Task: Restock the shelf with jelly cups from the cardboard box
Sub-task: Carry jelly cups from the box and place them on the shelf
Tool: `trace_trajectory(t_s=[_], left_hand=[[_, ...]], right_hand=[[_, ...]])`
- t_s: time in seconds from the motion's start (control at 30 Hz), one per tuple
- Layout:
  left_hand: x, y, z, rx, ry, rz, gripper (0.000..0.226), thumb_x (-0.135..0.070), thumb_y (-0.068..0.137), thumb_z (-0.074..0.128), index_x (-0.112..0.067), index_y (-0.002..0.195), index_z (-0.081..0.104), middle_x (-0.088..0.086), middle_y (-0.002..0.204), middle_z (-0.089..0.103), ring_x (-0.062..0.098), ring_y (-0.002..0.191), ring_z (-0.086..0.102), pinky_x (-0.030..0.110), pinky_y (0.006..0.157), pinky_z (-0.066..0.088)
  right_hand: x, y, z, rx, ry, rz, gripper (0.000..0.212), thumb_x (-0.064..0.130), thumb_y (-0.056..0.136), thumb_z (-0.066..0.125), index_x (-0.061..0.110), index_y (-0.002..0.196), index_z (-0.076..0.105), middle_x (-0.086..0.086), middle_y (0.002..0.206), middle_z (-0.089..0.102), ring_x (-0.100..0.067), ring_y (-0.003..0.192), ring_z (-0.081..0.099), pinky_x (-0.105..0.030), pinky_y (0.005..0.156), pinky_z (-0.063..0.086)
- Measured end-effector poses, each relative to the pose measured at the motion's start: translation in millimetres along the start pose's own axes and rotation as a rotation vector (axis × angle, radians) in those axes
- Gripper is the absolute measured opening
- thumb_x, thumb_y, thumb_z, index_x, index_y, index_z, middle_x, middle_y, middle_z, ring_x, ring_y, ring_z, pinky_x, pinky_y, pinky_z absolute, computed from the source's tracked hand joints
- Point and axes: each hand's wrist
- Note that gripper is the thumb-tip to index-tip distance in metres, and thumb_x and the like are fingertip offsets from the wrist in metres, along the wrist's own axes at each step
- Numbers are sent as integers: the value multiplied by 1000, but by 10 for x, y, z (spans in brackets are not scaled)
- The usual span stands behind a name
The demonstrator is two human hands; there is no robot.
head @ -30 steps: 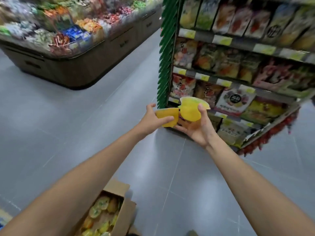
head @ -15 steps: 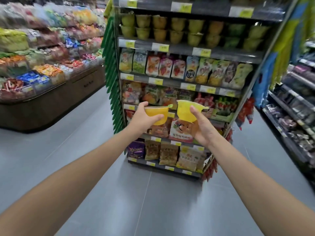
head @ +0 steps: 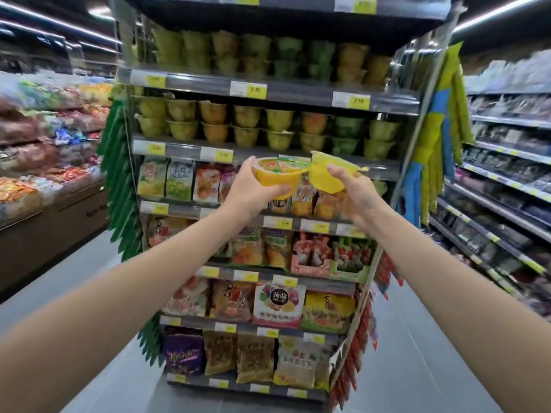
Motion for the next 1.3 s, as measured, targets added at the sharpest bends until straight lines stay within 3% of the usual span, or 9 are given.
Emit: trace_trajectory(t_s=[0.1,0.3,0.4,0.6,0.87,1.0,1.1,1.2,1.3], left_hand=[[-168,460,100,41,-71,62,89,-20,78,78,-13,147,23,-4,124,47,12,108,51,14,73,49],[-401,1394,327,49,-71,194,68,-19,75,80,-17,129,39,-7,110,52,11,104,53,10,70,47],[-523,1717,461,42,-81,230,82,-21,77,79,-14,141,29,-4,117,47,11,107,50,11,70,44],[-850,2222,766,64,-98,339,81,-21,79,77,-12,142,26,-6,116,45,1,95,49,1,63,42],[-1221,2744,1273,62,-109,408,76,-17,77,79,-9,135,31,-7,104,48,-3,82,50,0,60,44],[-1362,2975,1491,39,-79,436,79,-20,76,80,-9,137,30,-2,112,50,5,92,54,6,67,47],[-1468,3127,1637,-6,-30,471,82,-25,75,81,-10,138,31,0,116,50,12,101,53,16,78,48],[-1543,3253,1781,-51,-14,486,82,-29,74,82,-11,137,33,0,117,51,14,103,54,16,78,45],[-1590,3368,1930,-66,-12,500,84,-27,73,82,-12,138,32,-1,119,50,13,105,52,11,76,45]], right_hand=[[255,423,-118,-51,-21,-63,22,27,88,67,16,105,61,-3,97,67,-21,86,64,-36,70,55],[679,1231,-371,-146,-74,-166,29,21,83,73,18,106,56,-2,107,65,-20,104,62,-40,89,53],[825,1564,-482,-217,-68,-219,31,20,80,76,22,101,53,1,102,65,-18,101,62,-37,87,53],[1200,2101,-778,-349,-179,-360,72,25,70,85,13,128,42,-1,112,62,-15,95,67,-28,68,58],[1620,2846,-1335,-446,-453,-388,114,68,30,87,13,125,55,-5,113,66,-23,101,65,-46,89,55],[1706,3043,-1472,-426,-597,-315,109,61,50,85,5,135,45,-12,124,59,-27,106,60,-43,91,52],[1779,3249,-1594,-359,-679,-268,78,50,65,83,0,120,57,-10,96,62,-18,73,56,-26,61,46],[1785,3415,-1672,-275,-703,-243,46,31,76,79,7,110,61,-9,106,65,-25,93,62,-29,76,46],[1765,3513,-1692,-195,-685,-183,65,28,73,81,2,126,55,-14,122,62,-30,115,59,-30,85,46]])
Point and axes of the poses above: each hand's wrist, its own y-axis towards the middle knuckle, its own z-axis out of the palm, x = y × z
